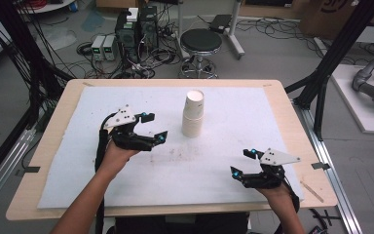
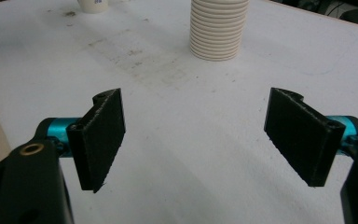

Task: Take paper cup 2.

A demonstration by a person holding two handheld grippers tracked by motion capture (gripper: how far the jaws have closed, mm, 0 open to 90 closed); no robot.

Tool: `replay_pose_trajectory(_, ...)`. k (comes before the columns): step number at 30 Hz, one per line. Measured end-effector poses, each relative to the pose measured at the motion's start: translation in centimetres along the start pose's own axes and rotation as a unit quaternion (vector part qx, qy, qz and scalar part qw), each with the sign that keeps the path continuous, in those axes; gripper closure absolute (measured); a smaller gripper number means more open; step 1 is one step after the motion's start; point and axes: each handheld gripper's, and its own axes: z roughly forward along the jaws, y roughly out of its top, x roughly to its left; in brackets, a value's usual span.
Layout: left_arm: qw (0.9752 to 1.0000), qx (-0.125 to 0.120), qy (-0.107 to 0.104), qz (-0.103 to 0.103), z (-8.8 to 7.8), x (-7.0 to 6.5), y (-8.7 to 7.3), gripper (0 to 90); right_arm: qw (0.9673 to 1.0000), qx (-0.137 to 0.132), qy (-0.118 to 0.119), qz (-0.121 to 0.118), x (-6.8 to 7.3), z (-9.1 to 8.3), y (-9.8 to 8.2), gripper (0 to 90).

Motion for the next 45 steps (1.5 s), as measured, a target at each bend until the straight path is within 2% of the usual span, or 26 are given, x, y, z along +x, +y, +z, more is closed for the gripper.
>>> replay_pose_trajectory(4,0.9999,0.011,-0.005,-0.001,1.0,0.3,1.1,16.6,1.0000,0.000,0.000,0.003,0.0,-0.1,0.0,20.9)
replay_pose_trajectory(18,0.9998,0.020,-0.004,0.002,4.2,1.2,4.4,16.6,1.0000,-0.003,0.003,0.003,0.1,-0.2,0.1,20.9)
replay_pose_trajectory(22,0.9996,0.029,0.002,-0.001,5.4,1.6,5.1,16.6,1.0000,-0.004,0.004,0.003,0.1,-0.2,0.1,20.9)
replay_pose_trajectory(26,0.9992,0.036,0.003,-0.017,6.7,2.2,5.5,16.6,1.0000,-0.004,0.004,0.002,0.1,-0.2,0.1,20.9)
replay_pose_trajectory(31,0.9988,0.045,0.014,-0.016,8.2,2.7,6.4,16.2,0.9999,-0.008,0.005,0.008,0.0,-0.3,0.1,20.9)
replay_pose_trajectory(33,0.9984,0.051,0.017,-0.020,8.9,2.8,6.7,16.1,0.9999,-0.008,0.005,0.008,0.0,-0.3,0.1,20.9)
replay_pose_trajectory(36,0.9975,0.066,0.020,-0.014,10.0,3.1,7.1,16.2,0.9999,-0.007,0.005,0.008,0.0,-0.3,0.1,20.9)
replay_pose_trajectory(45,0.9951,0.096,0.024,-0.009,12.6,3.0,7.3,16.2,0.9999,-0.008,0.008,0.008,0.1,-0.3,0.2,20.9)
